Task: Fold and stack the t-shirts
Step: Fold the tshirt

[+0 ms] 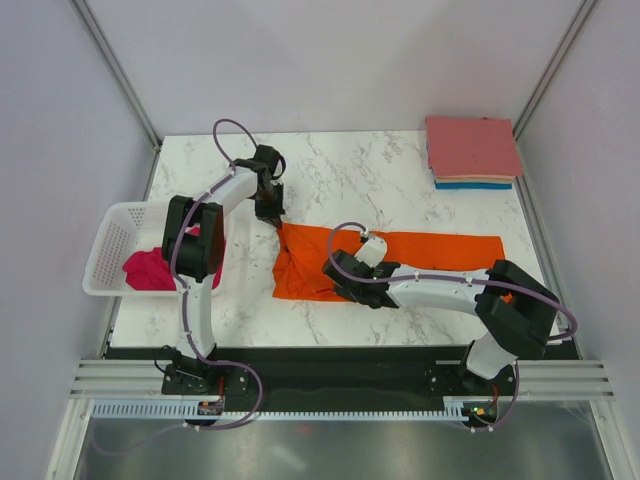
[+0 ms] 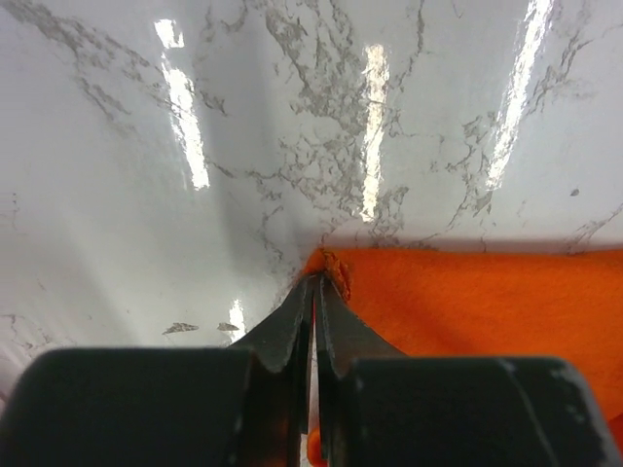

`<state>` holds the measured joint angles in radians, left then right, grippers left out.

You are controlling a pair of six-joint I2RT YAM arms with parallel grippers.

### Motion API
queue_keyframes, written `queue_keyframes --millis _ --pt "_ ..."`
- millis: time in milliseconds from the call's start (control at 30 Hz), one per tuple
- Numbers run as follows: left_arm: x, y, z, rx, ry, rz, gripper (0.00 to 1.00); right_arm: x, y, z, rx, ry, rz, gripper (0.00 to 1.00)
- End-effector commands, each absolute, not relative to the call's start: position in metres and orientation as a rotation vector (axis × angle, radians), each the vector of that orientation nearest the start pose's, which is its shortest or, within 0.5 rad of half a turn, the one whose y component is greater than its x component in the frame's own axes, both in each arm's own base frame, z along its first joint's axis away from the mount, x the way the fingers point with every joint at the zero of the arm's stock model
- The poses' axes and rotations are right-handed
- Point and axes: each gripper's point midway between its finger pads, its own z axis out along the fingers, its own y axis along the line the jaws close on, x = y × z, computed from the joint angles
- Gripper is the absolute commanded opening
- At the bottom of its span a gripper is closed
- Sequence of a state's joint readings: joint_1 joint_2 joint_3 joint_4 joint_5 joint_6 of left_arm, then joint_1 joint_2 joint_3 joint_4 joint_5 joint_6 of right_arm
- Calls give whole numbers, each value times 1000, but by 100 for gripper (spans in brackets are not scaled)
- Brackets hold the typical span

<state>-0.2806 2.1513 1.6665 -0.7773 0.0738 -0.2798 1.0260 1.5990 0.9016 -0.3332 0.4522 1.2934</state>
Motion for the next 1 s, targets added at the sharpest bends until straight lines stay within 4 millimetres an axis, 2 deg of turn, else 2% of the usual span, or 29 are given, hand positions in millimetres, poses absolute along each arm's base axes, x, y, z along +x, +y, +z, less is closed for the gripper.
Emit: queue_keyframes --millis 0,200,267,300,367,400,433,467,533,700,733,800,867,967 --pt "443 -139 74 0 2734 -179 9 228 289 44 471 2424 349 0" --pt "451 -142 122 12 2647 -200 14 222 296 39 436 2449 355 0" --pt "447 -153 136 34 2625 -275 14 219 301 36 410 2465 355 1" --pt "440 -167 139 74 2627 -344 14 220 305 38 404 2469 367 5" --pt "432 -179 139 112 2635 -389 14 219 307 40 396 2478 377 10" --pt "423 -186 132 124 2657 -403 14 219 308 44 392 2474 384 14" --pt "417 -193 133 139 2660 -450 14 221 309 49 392 2464 398 23" --pt "416 -198 130 145 2650 -470 14 221 308 53 390 2460 395 26" --pt "401 -200 111 138 2696 -495 14 224 308 66 390 2432 420 31" --pt "377 -196 65 108 2791 -491 14 239 294 83 404 2393 416 33" --pt "375 -193 57 103 2805 -462 14 249 287 83 405 2390 397 33" --pt "372 -188 41 98 2845 -421 14 259 288 87 401 2392 421 33" --pt "371 -186 36 97 2860 -398 14 275 284 88 397 2390 398 33" --pt "374 -183 49 104 2829 -381 14 285 276 83 418 2402 376 33"
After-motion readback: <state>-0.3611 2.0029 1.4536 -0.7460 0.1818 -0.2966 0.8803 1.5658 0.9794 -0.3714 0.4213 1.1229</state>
